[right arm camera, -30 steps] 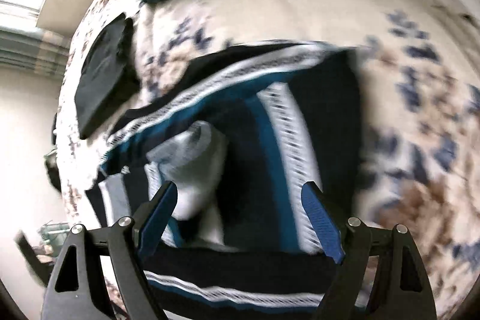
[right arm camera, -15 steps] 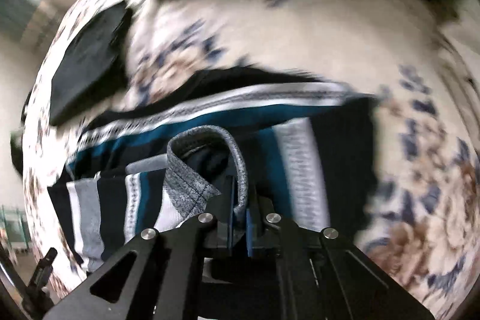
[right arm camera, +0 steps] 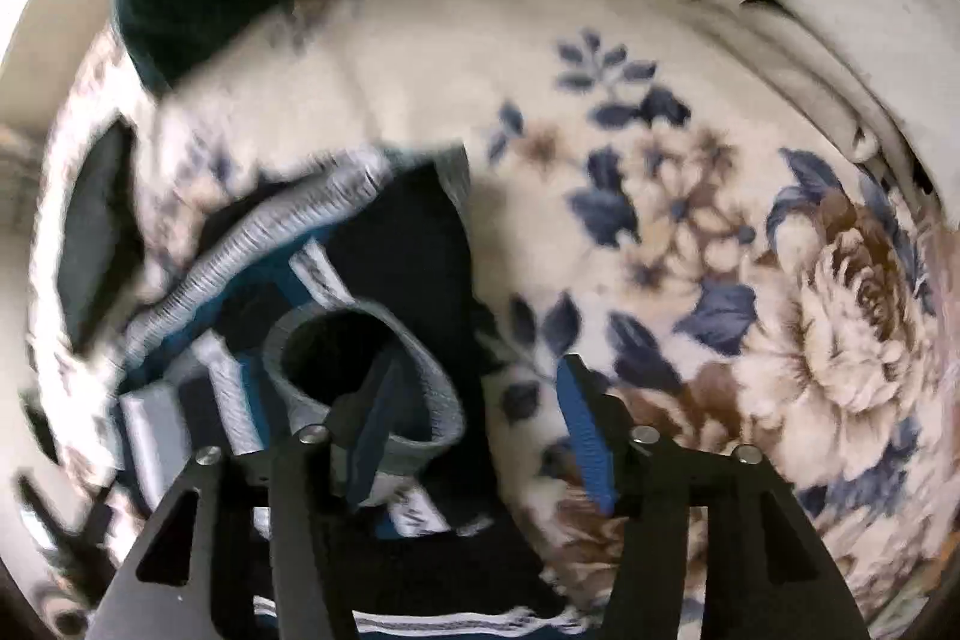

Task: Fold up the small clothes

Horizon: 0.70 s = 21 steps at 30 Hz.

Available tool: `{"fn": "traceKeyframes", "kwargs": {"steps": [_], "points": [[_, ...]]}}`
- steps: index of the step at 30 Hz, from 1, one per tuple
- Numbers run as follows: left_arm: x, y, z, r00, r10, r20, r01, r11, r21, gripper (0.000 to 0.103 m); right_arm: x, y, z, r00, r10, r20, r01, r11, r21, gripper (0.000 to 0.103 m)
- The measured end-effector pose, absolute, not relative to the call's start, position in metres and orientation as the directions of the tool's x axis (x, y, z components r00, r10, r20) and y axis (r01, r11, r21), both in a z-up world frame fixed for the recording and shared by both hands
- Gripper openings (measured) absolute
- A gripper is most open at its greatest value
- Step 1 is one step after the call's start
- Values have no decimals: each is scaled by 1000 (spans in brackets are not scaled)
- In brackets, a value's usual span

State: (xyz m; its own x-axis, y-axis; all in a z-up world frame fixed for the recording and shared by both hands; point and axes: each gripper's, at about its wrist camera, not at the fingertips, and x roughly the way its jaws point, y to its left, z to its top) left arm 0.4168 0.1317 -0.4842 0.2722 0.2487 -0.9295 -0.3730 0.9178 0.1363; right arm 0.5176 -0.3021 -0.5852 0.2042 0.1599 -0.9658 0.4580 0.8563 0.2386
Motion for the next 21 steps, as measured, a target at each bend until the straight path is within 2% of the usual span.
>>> {"fn": "traceKeyframes", "kwargs": {"steps": [2, 6, 7, 9, 12, 16, 18, 21], "points": [[417, 130, -489, 267, 250, -931, -361, 921, 144, 86, 521, -293, -571, 241, 169, -956, 417, 871, 259, 66], [414, 131, -497, 248, 262, -932, -361, 918, 162, 86, 539, -245, -578, 221, 230, -948, 240, 929, 281, 67], [415, 132, -499, 242, 264, -933, -364, 917, 165, 86, 542, -233, -585, 197, 224, -954, 202, 943, 263, 67], [414, 135, -502, 230, 255, -939, -375, 914, 156, 86, 541, -220, -602, 118, 124, -985, 146, 979, 140, 65], [415, 140, -503, 230, 248, -941, -379, 914, 148, 86, 516, -248, -614, 52, -1, -999, 193, 981, 9, 63], [418, 148, -509, 228, 257, -939, -376, 913, 158, 91, 481, -287, -616, -20, -24, -1000, 266, 964, -28, 63], [419, 153, -511, 222, 252, -942, -390, 908, 151, 91, 477, -300, -607, -3, -1, -1000, 306, 952, -2, 63], [420, 156, -504, 227, 236, -945, -409, 904, 128, 91, 485, -315, -589, 114, 134, -984, 393, 904, 169, 63]]}}
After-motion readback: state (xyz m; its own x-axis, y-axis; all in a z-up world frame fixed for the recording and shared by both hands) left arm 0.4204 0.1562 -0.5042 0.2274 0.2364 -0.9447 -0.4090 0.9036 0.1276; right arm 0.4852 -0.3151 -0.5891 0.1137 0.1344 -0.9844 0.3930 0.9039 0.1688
